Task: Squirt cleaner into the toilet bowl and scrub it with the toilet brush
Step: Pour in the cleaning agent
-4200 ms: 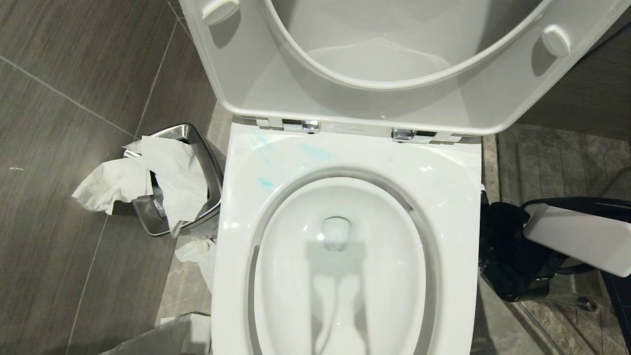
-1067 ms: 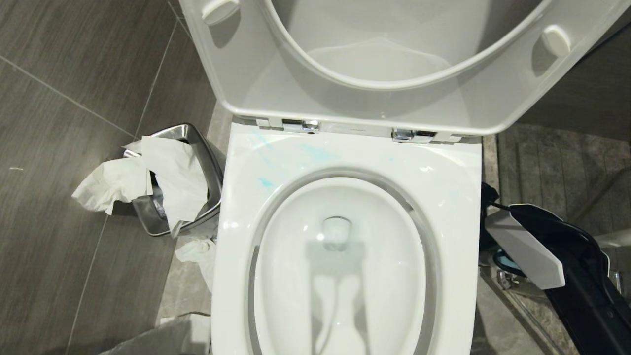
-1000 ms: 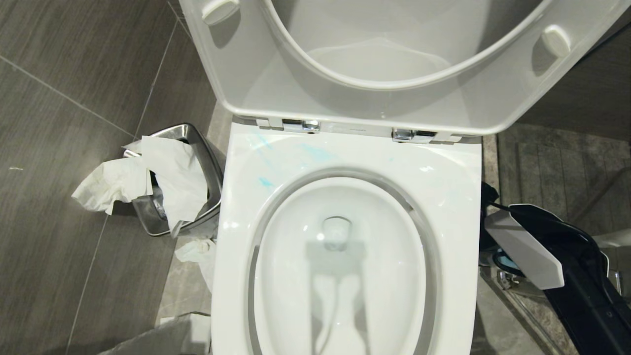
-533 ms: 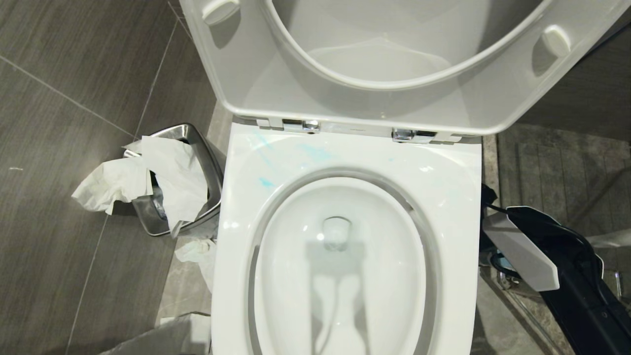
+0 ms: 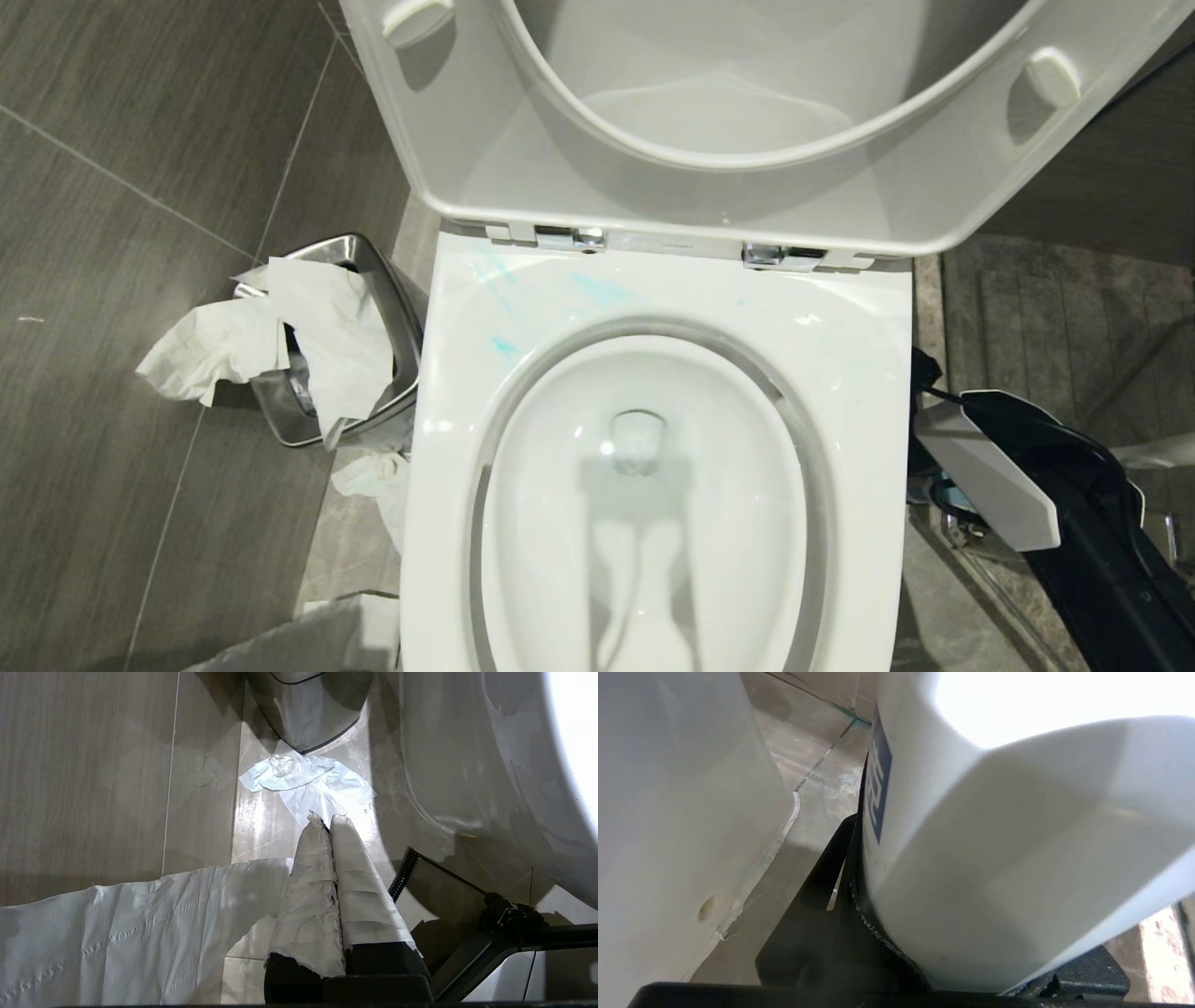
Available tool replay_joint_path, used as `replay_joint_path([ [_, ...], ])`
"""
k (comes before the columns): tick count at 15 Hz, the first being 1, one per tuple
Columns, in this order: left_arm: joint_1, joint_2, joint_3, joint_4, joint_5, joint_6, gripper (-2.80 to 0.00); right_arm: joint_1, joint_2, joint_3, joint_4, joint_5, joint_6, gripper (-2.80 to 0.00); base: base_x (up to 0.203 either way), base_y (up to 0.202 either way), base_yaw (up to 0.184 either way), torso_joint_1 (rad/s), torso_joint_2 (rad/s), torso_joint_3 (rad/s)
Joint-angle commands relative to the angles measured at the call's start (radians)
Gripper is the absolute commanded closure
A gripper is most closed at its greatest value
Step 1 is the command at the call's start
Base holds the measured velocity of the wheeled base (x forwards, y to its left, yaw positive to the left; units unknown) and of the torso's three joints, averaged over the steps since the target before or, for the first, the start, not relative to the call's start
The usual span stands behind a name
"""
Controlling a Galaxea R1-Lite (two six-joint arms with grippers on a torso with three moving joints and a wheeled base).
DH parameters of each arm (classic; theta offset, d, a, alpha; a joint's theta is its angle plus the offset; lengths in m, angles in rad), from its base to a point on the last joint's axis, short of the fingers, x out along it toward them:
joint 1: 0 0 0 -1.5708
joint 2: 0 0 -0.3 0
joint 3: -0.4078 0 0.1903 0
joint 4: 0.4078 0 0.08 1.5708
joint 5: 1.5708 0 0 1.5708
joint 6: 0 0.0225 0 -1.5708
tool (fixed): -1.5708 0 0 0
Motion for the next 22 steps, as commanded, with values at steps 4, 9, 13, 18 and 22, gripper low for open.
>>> replay_joint_path([
  [4,0.0,0.001,0.0,0.0,0.0,0.0,0.0,-0.02,-0.093,0.084,-0.009,-0.04,0.002,0.0,0.0,0.0,0.0,0.0,0.0,0.0],
  [9,0.0,0.001,0.0,0.0,0.0,0.0,0.0,-0.034,-0.16,0.1,-0.009,-0.14,0.01,0.0,0.0,0.0,0.0,0.0,0.0,0.0],
  [13,0.0,0.001,0.0,0.0,0.0,0.0,0.0,-0.043,-0.263,0.17,-0.009,-0.166,0.013,0.0,0.0,0.0,0.0,0.0,0.0,0.0],
  [18,0.0,0.001,0.0,0.0,0.0,0.0,0.0,-0.072,-0.477,0.448,-0.009,-0.182,0.083,0.0,0.0,0.0,0.0,0.0,0.0,0.0],
  [22,0.0,0.001,0.0,0.0,-0.001,0.0,0.0,-0.097,-0.654,0.665,-0.009,-0.146,0.126,0.0,0.0,0.0,0.0,0.0,0.0,0.0],
])
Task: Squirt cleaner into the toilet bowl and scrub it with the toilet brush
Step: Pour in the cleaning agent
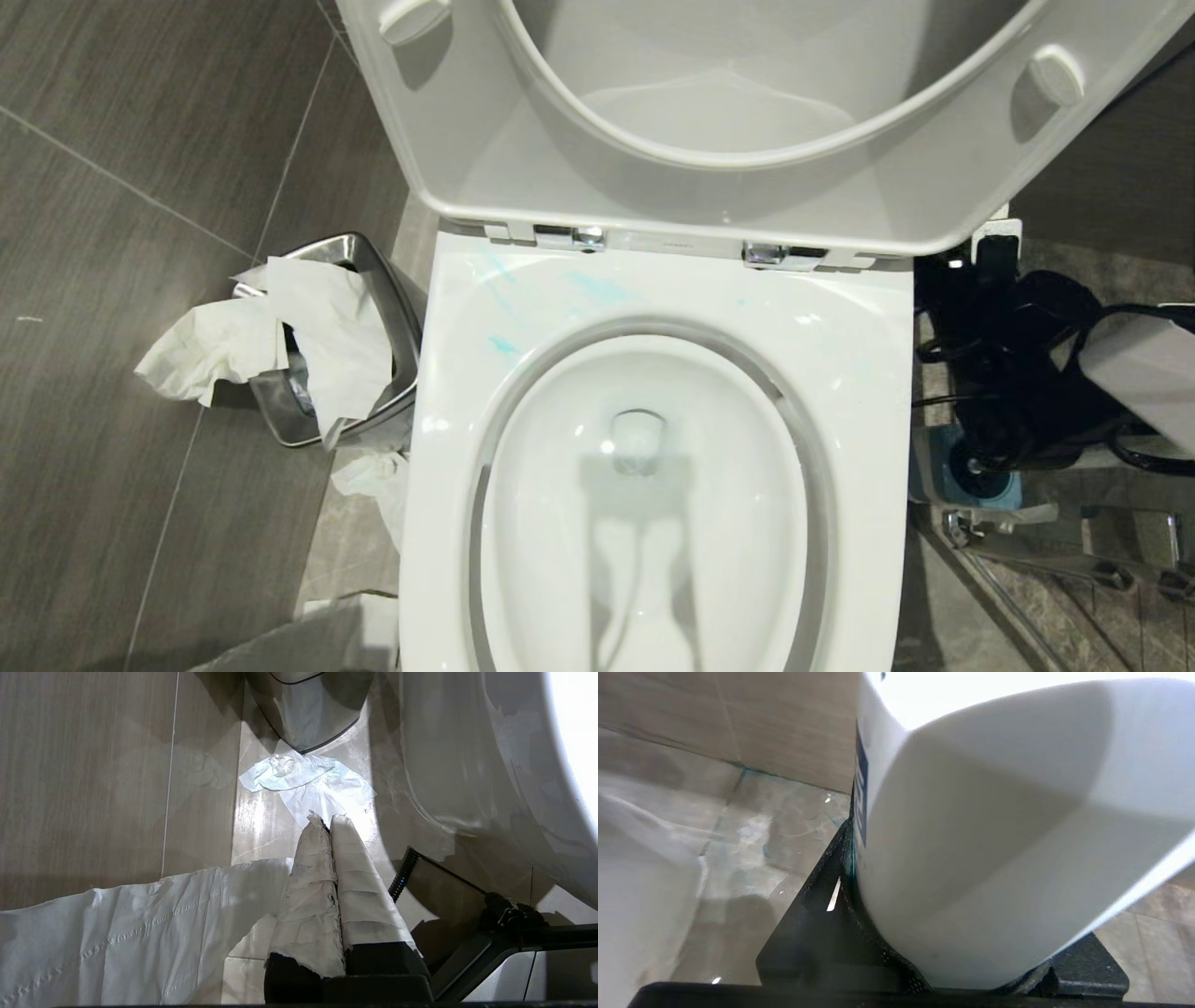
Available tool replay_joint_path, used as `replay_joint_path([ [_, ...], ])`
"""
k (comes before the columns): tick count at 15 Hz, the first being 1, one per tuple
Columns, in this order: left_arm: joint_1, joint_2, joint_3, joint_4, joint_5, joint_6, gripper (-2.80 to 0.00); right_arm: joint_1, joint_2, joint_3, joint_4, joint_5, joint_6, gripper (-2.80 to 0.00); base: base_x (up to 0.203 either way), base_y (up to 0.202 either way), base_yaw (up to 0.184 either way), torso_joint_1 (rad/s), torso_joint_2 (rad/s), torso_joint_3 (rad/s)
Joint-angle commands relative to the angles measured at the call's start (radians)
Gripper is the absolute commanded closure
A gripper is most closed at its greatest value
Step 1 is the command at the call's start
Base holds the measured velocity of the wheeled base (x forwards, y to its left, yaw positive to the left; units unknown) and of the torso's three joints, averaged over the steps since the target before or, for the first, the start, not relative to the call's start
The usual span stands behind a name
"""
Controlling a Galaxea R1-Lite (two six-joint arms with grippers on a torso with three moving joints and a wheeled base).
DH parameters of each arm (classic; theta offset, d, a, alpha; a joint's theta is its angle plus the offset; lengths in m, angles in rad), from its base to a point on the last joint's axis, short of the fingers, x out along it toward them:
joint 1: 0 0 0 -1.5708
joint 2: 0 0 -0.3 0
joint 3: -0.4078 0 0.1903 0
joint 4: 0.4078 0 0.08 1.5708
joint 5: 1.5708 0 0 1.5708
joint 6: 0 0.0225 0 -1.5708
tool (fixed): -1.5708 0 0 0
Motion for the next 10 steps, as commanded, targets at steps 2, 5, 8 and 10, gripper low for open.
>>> replay_joint_path([
  [2,0.0,0.001,0.0,0.0,0.0,0.001,0.0,-0.017,-0.203,0.156,-0.008,0.026,0.008,0.0,0.0,0.0,0.0,0.0,0.0,0.0],
  [5,0.0,0.001,0.0,0.0,0.001,0.001,0.0,-0.025,-0.335,0.267,-0.008,0.042,0.011,0.0,0.0,0.0,0.0,0.0,0.0,0.0],
  [8,0.0,0.001,0.0,0.0,0.001,0.001,0.0,-0.037,-0.454,0.399,-0.004,0.053,0.011,0.0,0.0,0.0,0.0,0.0,0.0,0.0],
  [10,0.0,0.001,0.0,0.0,-0.001,0.001,0.0,-0.04,-0.531,0.475,0.001,0.053,0.011,0.0,0.0,0.0,0.0,0.0,0.0,0.0],
])
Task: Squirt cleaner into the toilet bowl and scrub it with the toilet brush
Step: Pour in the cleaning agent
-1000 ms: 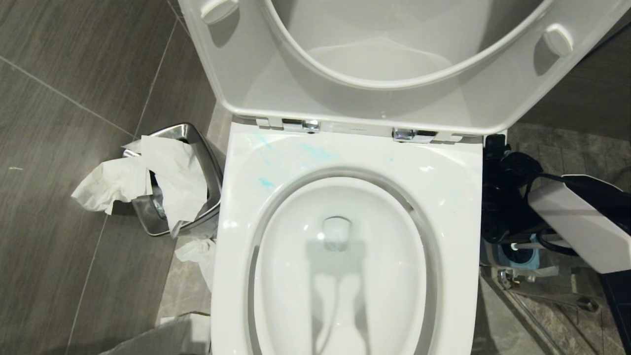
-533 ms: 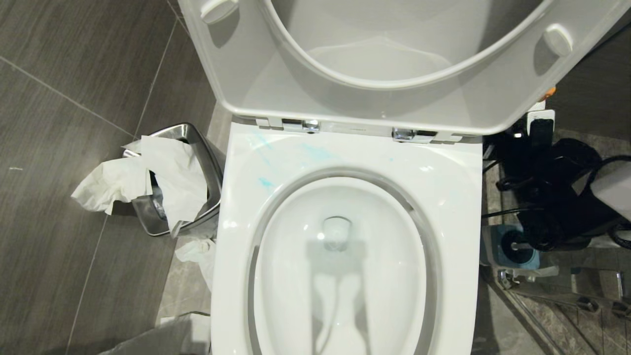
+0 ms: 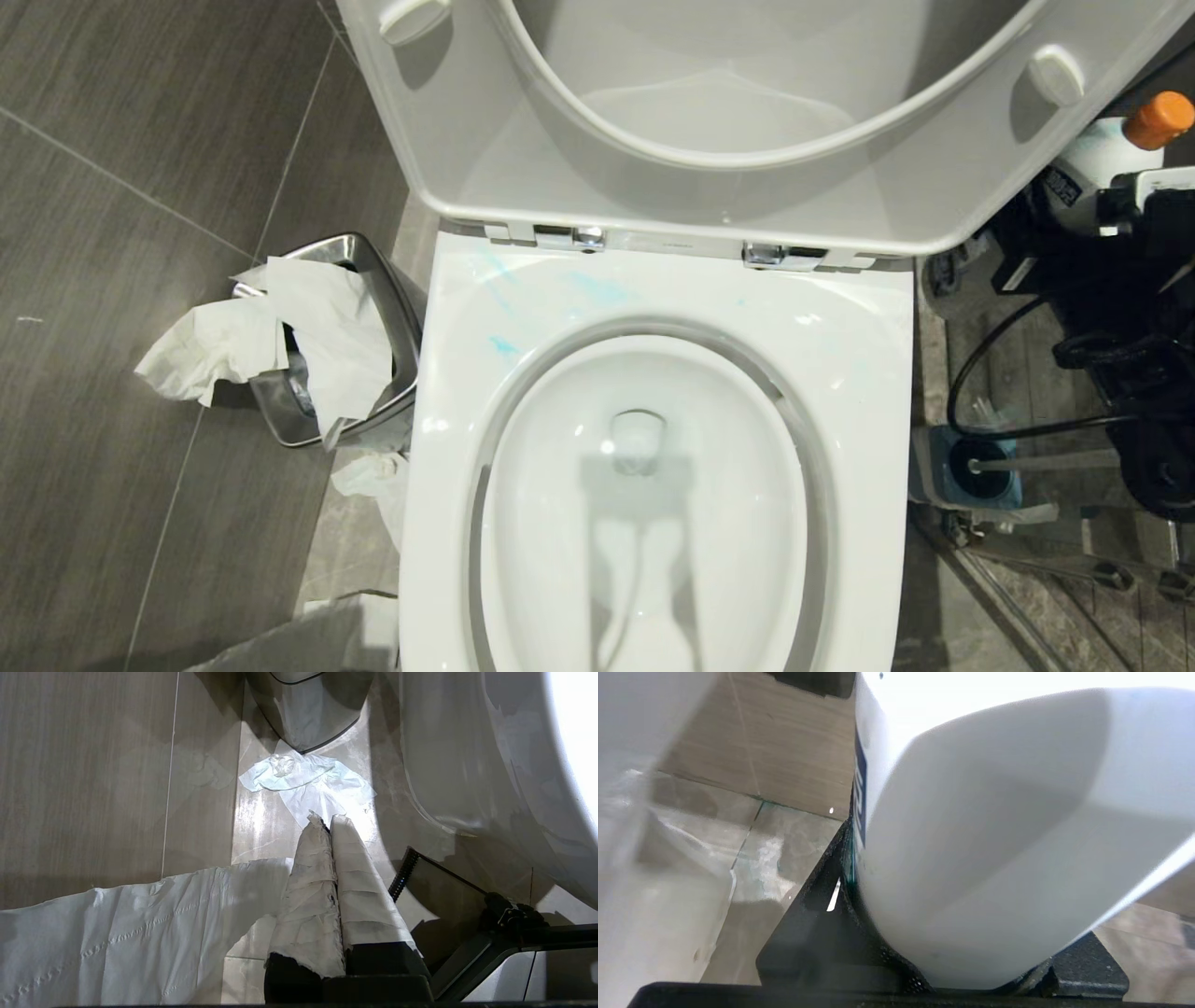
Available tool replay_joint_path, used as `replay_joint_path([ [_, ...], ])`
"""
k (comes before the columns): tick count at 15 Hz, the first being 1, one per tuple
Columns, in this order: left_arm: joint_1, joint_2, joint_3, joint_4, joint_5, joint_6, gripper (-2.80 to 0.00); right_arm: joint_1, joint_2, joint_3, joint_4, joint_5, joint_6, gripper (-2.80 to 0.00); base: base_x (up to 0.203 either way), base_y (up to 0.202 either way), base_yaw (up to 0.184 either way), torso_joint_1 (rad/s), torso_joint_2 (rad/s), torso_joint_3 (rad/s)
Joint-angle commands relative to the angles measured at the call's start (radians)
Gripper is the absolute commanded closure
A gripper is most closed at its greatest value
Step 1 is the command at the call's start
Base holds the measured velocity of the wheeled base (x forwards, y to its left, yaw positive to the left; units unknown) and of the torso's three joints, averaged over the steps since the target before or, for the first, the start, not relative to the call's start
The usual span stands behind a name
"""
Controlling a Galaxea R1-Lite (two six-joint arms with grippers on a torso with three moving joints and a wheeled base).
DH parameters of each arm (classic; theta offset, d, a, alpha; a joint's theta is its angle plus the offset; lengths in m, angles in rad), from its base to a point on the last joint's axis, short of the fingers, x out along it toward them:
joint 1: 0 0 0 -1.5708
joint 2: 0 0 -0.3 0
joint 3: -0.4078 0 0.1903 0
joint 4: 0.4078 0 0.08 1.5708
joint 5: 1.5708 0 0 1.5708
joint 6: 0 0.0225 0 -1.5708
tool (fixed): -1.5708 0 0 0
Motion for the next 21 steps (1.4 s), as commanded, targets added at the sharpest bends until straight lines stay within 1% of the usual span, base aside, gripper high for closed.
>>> replay_joint_path([
  [1,0.0,0.001,0.0,0.001,-0.002,0.001,0.0,-0.003,-0.137,0.079,0.0,-0.002,-0.001,0.0,0.0,0.0,0.0,0.0,0.0,0.0],
  [5,0.0,0.001,0.0,0.001,0.0,0.001,0.0,-0.003,-0.297,0.15,0.087,-0.003,-0.001,0.0,0.0,0.0,0.0,0.0,0.0,0.0],
  [8,0.0,0.001,0.0,0.001,0.0,0.001,0.0,-0.004,-0.436,0.243,0.177,-0.004,0.016,0.0,0.0,0.0,0.0,0.0,0.0,0.0],
  [10,0.0,0.001,0.0,0.001,0.0,0.001,0.0,-0.004,-0.506,0.281,0.216,-0.01,0.021,0.0,0.0,0.0,0.0,0.0,0.0,0.0],
  [13,0.0,0.001,0.0,0.001,0.0,-0.001,0.0,-0.004,-0.608,0.292,0.325,-0.018,0.021,0.0,0.0,0.0,0.0,0.0,0.0,0.0],
  [15,0.0,0.001,0.0,0.001,0.0,0.0,0.0,-0.004,-0.665,0.313,0.368,-0.021,0.02,0.0,0.0,0.0,0.0,0.0,0.0,0.0],
  [17,0.0,0.001,0.0,0.001,-0.002,0.001,0.0,-0.004,-0.707,0.323,0.397,-0.045,0.017,0.0,0.0,0.0,0.0,0.0,0.0,0.0],
  [21,0.0,0.001,0.0,0.001,0.0,-0.001,0.0,-0.004,-0.83,0.324,0.528,-0.059,0.019,0.0,0.0,0.0,0.0,0.0,0.0,0.0],
])
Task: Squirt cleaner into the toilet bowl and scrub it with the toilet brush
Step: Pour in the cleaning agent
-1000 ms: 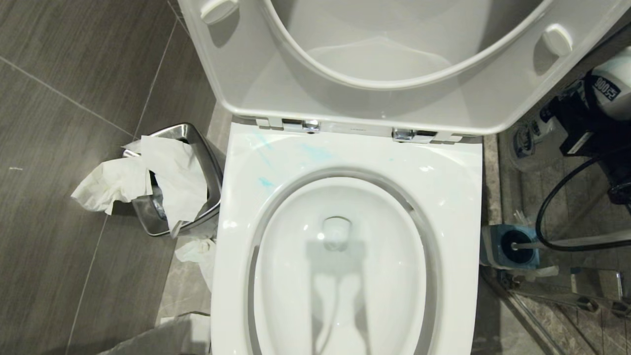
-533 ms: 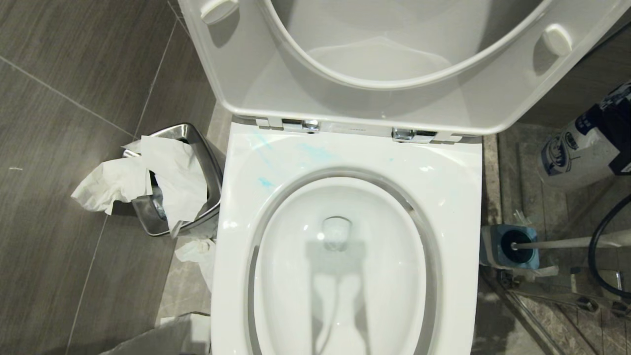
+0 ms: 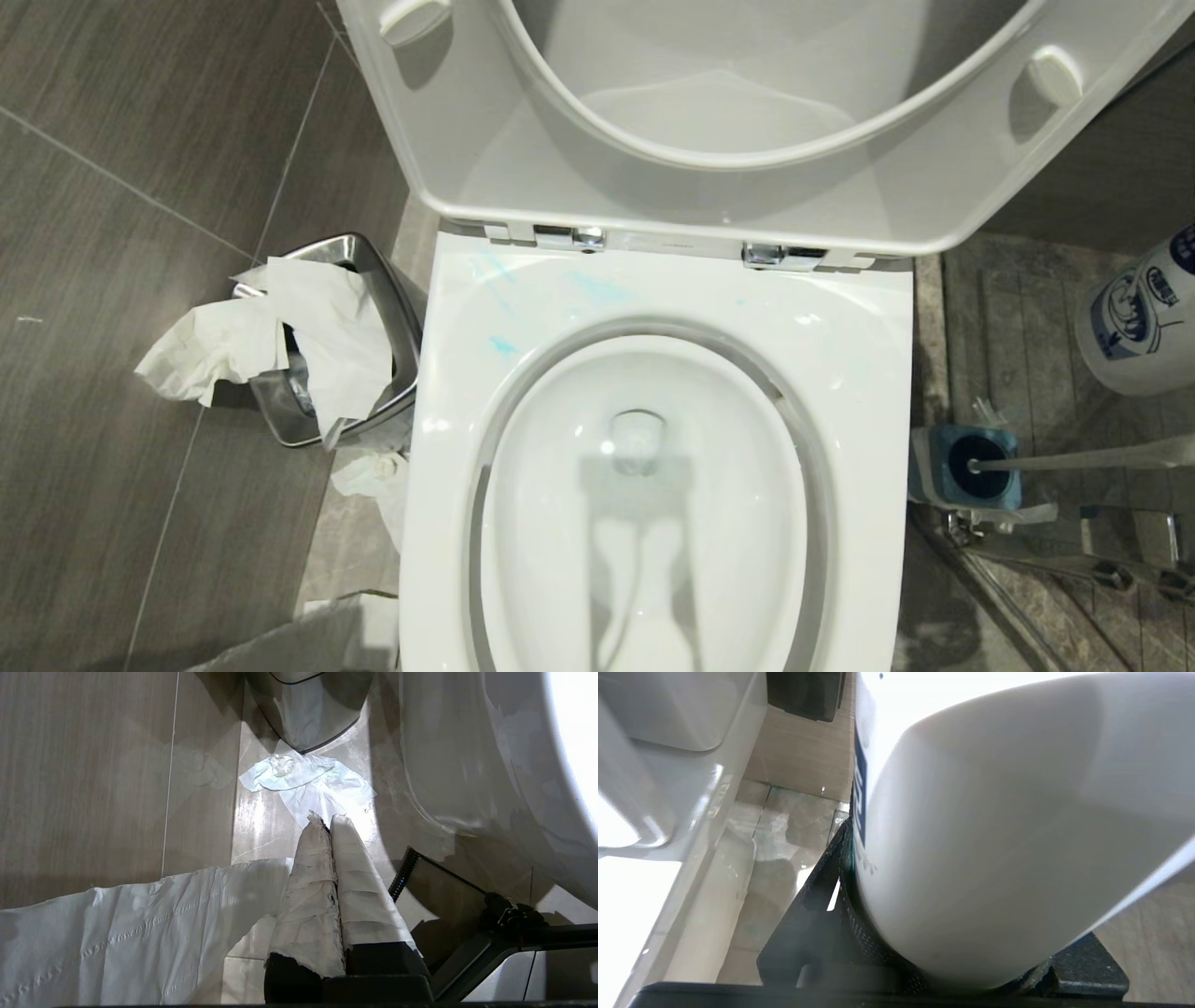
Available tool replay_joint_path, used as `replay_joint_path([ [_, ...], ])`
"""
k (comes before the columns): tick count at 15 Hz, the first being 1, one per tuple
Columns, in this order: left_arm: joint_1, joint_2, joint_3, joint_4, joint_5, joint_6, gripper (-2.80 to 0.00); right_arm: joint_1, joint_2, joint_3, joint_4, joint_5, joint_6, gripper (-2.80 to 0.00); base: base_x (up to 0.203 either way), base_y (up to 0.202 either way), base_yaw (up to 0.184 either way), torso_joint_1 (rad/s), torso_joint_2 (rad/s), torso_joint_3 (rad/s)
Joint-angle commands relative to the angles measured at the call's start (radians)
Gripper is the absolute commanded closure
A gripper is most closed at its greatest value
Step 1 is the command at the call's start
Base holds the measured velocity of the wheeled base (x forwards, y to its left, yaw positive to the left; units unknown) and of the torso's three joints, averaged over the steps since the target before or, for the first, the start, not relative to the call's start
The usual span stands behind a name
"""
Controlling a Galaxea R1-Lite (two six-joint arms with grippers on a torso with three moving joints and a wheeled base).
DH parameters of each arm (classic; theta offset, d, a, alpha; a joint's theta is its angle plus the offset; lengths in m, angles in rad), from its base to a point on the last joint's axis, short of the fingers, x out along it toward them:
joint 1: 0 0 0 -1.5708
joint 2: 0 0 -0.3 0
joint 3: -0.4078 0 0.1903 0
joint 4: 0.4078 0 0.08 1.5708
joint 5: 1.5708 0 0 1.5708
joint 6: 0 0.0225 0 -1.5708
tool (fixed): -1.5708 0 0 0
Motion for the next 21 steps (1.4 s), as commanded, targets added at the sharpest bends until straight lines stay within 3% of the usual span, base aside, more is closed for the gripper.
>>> replay_joint_path([
  [1,0.0,0.001,0.0,0.001,0.002,-0.008,0.0,0.0,-0.107,0.0,0.063,-0.003,-0.001,0.0,0.0,0.0,0.0,0.0,0.0,0.0],
  [4,0.0,0.001,0.013,-0.047,0.003,-0.05,0.0,0.0,-0.192,0.0,0.164,-0.008,-0.001,0.0,0.0,0.0,0.0,0.002,0.01,0.115],
  [7,0.0,0.001,0.017,-0.052,0.003,-0.051,0.0,0.0,-0.237,0.0,0.221,-0.008,-0.001,0.0,0.0,0.0,0.0,0.001,0.0,0.189],
  [21,0.0,0.001,0.016,-0.052,0.003,-0.049,0.0,0.0,-0.261,0.053,0.235,-0.027,-0.001,0.0,0.0,0.0,0.0,0.0,0.0,0.204],
])
